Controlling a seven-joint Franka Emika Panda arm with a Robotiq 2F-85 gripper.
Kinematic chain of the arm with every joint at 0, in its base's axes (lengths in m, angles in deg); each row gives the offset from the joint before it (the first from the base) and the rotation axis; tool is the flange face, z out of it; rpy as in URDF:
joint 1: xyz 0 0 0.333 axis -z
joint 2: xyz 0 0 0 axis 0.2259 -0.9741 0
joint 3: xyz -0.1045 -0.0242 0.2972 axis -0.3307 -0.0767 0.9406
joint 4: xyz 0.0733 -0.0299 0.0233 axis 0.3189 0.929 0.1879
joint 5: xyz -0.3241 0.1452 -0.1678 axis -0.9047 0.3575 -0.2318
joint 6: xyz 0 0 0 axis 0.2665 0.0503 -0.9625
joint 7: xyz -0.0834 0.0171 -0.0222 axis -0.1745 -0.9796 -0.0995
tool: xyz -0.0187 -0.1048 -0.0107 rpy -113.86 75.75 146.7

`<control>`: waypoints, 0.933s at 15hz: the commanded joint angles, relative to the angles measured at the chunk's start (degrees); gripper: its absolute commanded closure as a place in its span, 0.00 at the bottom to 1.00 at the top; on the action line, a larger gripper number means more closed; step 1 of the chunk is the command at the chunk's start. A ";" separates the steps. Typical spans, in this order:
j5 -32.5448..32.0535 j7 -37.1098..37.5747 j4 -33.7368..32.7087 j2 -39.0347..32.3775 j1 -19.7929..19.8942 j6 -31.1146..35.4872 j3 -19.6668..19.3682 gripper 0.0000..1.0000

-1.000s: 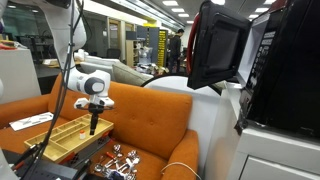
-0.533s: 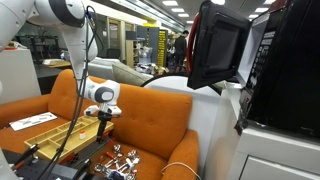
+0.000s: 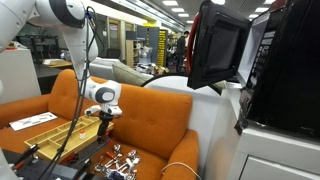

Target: Put the white fork on the tray

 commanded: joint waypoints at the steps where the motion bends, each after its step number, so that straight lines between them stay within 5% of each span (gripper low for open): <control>1: 5.67 4.21 -4.58 -4.13 1.77 3.18 -0.16 0.00; 11: 11.31 28.01 -25.01 -26.15 4.12 8.22 -4.83 0.00; 14: 8.88 27.95 -24.29 -26.31 4.49 9.06 -4.58 0.00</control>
